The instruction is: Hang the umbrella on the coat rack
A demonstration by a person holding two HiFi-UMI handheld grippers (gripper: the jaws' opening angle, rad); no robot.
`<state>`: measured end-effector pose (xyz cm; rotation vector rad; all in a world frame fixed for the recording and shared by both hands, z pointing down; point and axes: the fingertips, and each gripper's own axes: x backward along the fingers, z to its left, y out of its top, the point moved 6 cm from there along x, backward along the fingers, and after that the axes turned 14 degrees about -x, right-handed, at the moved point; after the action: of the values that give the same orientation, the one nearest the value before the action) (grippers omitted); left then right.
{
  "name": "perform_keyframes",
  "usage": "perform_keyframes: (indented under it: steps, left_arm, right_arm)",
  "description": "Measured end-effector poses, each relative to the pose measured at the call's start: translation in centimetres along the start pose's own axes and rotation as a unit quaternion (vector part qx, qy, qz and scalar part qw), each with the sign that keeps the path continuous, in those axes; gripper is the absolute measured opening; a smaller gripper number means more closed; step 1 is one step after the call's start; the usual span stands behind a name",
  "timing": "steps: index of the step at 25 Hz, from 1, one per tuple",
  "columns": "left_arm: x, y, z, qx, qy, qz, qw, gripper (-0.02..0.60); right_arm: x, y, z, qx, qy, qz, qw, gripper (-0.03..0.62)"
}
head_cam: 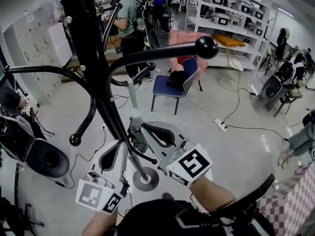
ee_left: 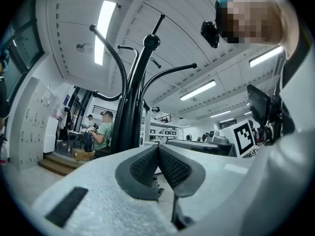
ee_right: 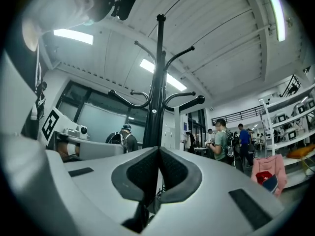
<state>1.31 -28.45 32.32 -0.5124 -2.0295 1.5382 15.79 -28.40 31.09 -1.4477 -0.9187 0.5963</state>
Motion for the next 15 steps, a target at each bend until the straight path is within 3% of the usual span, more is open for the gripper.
perform_keyframes:
  steps: [15]
  left_arm:
    - [2.9,-1.3,1.1,-0.008,0.033,0.013,0.9993,0.011]
  right_arm:
    - [2.1,-1.5,1.5,-0.018,-0.022,0.032,0.999,0.009]
